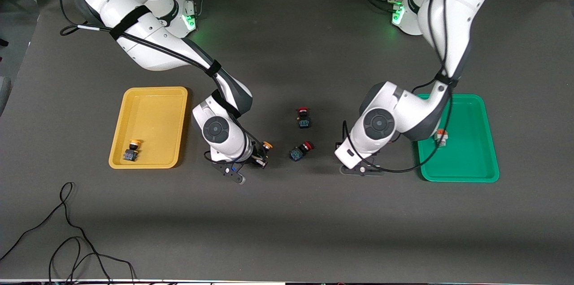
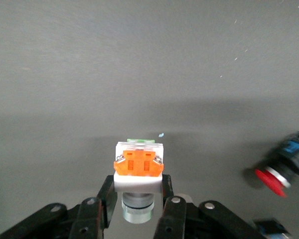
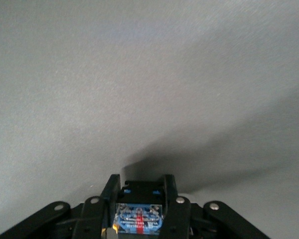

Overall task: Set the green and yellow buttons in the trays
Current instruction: 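Drop the yellow button in the yellow tray while the left gripper fills the green tray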

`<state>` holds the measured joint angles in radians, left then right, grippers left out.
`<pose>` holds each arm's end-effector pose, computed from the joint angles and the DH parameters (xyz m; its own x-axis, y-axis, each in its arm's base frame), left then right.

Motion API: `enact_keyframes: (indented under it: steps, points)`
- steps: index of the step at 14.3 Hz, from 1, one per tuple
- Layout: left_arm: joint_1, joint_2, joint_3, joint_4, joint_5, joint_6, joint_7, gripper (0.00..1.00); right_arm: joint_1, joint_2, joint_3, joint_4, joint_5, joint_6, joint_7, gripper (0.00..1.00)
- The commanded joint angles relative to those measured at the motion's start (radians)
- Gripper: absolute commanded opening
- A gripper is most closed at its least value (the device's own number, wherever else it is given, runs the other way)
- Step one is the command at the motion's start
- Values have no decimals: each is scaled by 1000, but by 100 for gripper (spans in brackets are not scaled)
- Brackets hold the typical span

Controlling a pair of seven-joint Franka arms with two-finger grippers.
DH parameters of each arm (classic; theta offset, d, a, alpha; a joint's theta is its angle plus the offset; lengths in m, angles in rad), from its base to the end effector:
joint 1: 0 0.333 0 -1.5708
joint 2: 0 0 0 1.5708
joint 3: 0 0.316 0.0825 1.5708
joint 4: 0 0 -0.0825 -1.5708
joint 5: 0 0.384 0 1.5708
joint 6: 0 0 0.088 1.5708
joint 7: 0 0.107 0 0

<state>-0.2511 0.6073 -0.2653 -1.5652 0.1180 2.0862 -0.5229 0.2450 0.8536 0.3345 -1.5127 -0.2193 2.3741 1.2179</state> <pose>0.6156 -0.3133 0.2932 0.9967 -0.0150 -0.0803 -0.0140 -0.9998 0.0132 0.6200 0.3556 0.1803 0.8259 -0.5603 -0.0629 -0.5638 -0.8211 -0.0889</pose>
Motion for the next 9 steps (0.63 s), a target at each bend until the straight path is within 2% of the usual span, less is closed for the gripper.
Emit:
enact_keyframes:
  steps: [1, 2, 4, 6, 8, 9]
  points:
    - [38, -99, 5, 40, -54, -150, -14, 30, -12, 2, 20, 136, -9, -203, -53, 0]
    - [74, -131, 5, 36, -66, -187, -5, 29, -24, -2, 21, 172, 15, -269, -95, 0]
    - [145, -175, 5, 25, -70, -274, 20, 29, -59, -42, 12, 219, 119, -376, -263, 0]
    - [238, -213, 8, -18, -66, -308, 95, 29, -123, -92, -12, 224, 211, -482, -476, 0]
    - [376, -256, 8, -70, -64, -308, 257, 29, -127, -158, -124, 210, 232, -585, -639, 0]
    - [439, -262, 8, -81, -58, -304, 329, 29, -128, -181, -155, 197, 233, -607, -712, 0]
